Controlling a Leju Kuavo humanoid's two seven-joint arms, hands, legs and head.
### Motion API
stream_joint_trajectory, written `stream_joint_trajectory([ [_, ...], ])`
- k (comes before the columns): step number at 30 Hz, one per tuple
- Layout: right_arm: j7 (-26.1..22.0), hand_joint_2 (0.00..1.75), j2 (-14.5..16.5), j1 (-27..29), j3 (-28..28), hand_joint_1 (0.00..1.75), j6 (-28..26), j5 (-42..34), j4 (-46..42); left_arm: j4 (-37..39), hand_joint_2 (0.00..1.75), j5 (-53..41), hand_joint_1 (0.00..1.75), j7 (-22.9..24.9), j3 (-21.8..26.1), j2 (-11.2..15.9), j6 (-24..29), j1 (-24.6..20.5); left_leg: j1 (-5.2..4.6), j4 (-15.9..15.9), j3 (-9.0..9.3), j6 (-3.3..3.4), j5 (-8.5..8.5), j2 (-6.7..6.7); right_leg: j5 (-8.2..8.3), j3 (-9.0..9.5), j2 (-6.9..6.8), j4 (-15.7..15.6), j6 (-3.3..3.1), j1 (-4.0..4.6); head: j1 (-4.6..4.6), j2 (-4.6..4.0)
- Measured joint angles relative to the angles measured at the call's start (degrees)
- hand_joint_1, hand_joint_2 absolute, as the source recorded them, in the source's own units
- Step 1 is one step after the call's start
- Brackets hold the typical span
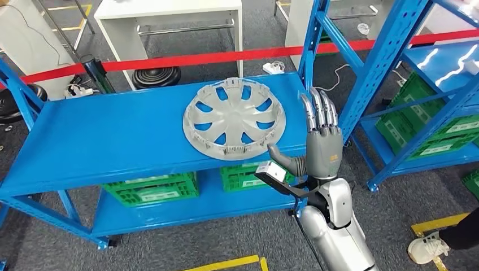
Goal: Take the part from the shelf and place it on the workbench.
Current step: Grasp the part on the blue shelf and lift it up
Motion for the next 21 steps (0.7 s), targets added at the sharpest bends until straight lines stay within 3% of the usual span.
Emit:
stream_joint_trajectory([
  [1,0.17,1.31,-0.01,0.28,-0.07,0.0,0.39,-0.27,-0.16,0.01,0.0,0.09,0.0,0.32,-0.1,0.05,-0.01,0.07,0.03,4.46,-3.13,-0.26,-0.74,0.01,-0.79,0.97,-0.03,-0.09,-0.21,-0.01,-0.17,0.0],
  [2,0.37,1.75,-0.02,0.6,-0.15,0.0,0.79,-0.54,-0.41,0.02,0.0,0.18,0.0,0.65,-0.21,0.13,-0.01,0.2,0.07,5.08,-5.13,-0.33,1.29,0.04,-2.16,2.58,-0.02,-0.21,-0.26,-0.04,-0.34,0.0],
  [4,0.75,1.75,-0.03,1.26,-0.32,0.0,1.2,-0.85,-0.8,0.03,0.0,0.45,0.0,1.12,-0.27,0.27,-0.01,0.44,-0.08,1.35,-5.95,0.11,6.15,0.06,-4.69,5.22,0.19,-0.24,0.4,0.13,-0.38,0.0],
  [5,0.78,1.75,-0.04,1.34,-0.36,0.0,1.25,-0.85,-0.97,0.03,0.0,0.45,0.0,1.16,-0.28,0.31,-0.01,0.43,-0.2,-2.8,-4.46,0.59,8.33,0.07,-5.47,6.08,0.27,-0.38,0.86,0.18,-0.33,0.0],
  [9,0.79,1.75,-0.05,1.36,-0.48,0.0,2.46,-1.15,-1.26,0.04,0.0,0.11,0.0,1.36,-0.31,0.18,-0.26,0.36,-0.12,-4.09,-2.83,2.29,6.89,-0.07,-5.4,6.26,0.17,1.35,2.08,0.15,0.01,0.0],
  [10,0.79,1.75,-0.05,1.26,-0.51,0.0,2.89,-1.23,-1.26,0.04,0.0,-0.22,0.0,1.61,-0.38,0.1,-0.44,0.38,-0.01,-4.31,-2.25,2.6,6.61,-0.11,-5.89,4.84,0.08,3.78,2.32,0.09,0.15,0.0],
  [12,0.73,1.75,-0.09,1.15,-0.57,0.0,3.45,-1.26,-1.22,0.04,0.0,-0.83,0.0,2.32,-0.7,-0.08,-0.81,0.39,0.04,-4.51,-1.39,2.95,5.85,-0.13,-8.13,-0.16,-0.05,11.03,2.83,0.0,0.42,0.0],
  [14,0.68,0.87,-0.15,1.24,-0.59,0.0,3.76,-1.26,-1.15,0.05,0.0,-1.1,0.0,2.91,-1.05,-0.26,-1.03,0.48,0.01,-4.51,-0.43,2.97,4.93,-0.19,-10.0,-4.94,-0.06,16.08,3.05,-0.03,0.52,0.0],
  [15,0.64,0.44,-0.2,1.28,-0.6,0.0,3.85,-1.29,-1.12,0.05,0.0,-1.15,0.0,3.08,-1.14,-0.32,-1.08,0.56,0.0,-4.51,0.26,2.92,4.41,-0.21,-9.47,-6.08,-0.06,15.99,3.0,-0.02,0.57,0.0],
  [16,0.46,0.0,-0.24,1.26,-0.6,0.0,4.13,-1.56,-1.11,0.07,0.0,-1.22,0.0,3.17,-1.19,-0.38,-1.16,0.62,-0.01,-4.51,1.09,2.86,3.89,-0.23,-7.65,-6.24,-0.06,13.94,2.85,0.0,0.6,0.0],
  [18,-0.71,0.0,-0.39,0.93,-0.61,0.0,5.34,-3.29,-0.83,0.11,0.0,-1.41,0.0,3.24,-1.27,-0.57,-1.57,0.65,-0.03,-4.5,2.66,2.61,2.79,-0.25,-1.54,-4.93,-0.06,6.65,2.2,0.23,0.59,0.0],
  [19,-1.7,0.0,-0.49,0.54,-0.62,0.0,6.18,-4.77,-0.44,0.14,0.0,-1.55,0.0,3.14,-1.35,-0.67,-1.81,0.57,-0.05,-4.51,3.11,2.36,2.33,-0.3,0.49,-4.35,-0.06,3.6,1.84,0.44,0.55,0.0],
  [20,-2.88,0.0,-0.59,0.06,-0.63,0.0,7.02,-6.58,0.14,0.15,0.0,-1.69,0.0,2.97,-1.45,-0.76,-2.0,0.47,-0.07,-4.61,3.23,2.05,1.96,-0.34,1.88,-3.99,-0.06,1.8,1.49,0.67,0.52,0.0],
  [21,-4.05,0.0,-0.67,-0.52,-0.67,0.0,7.68,-8.31,0.81,0.18,0.0,-1.79,0.0,2.74,-1.56,-0.85,-2.08,0.38,-0.11,-4.53,3.43,1.66,1.86,-0.36,2.18,-3.91,-0.01,1.15,1.18,0.83,0.48,0.0],
])
